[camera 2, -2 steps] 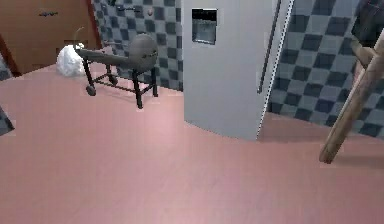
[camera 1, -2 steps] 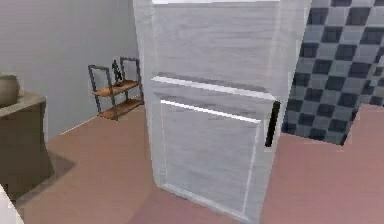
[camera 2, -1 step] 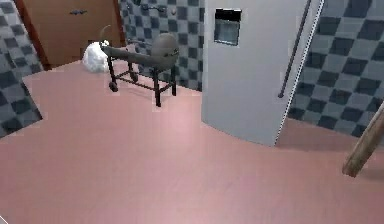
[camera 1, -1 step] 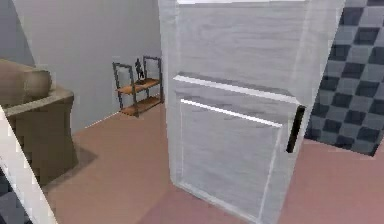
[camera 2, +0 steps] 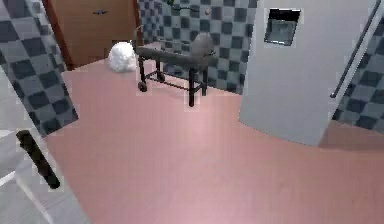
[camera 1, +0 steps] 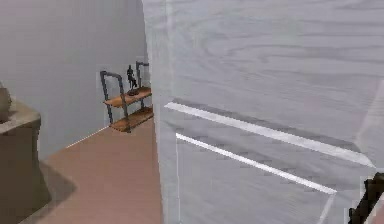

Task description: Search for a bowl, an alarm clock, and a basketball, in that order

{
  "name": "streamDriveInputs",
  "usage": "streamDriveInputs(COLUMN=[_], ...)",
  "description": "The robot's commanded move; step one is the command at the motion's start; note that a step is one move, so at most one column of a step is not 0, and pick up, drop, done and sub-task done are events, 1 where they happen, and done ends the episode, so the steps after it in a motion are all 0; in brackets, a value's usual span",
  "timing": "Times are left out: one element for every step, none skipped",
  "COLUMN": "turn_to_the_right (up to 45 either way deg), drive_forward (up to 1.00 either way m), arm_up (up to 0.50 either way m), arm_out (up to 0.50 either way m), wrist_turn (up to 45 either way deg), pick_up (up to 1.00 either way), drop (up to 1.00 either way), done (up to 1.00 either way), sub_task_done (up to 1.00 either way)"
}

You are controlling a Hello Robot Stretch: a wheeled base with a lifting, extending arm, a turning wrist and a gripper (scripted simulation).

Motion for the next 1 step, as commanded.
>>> streamDriveInputs(turn_to_the_right=[-45.0], drive_forward=[0.00], arm_up=[0.00], arm_out=[0.00], wrist_turn=[0.0], pick_up=[0.00], drop=[0.00], done=[0.00], sub_task_done=[0.00])
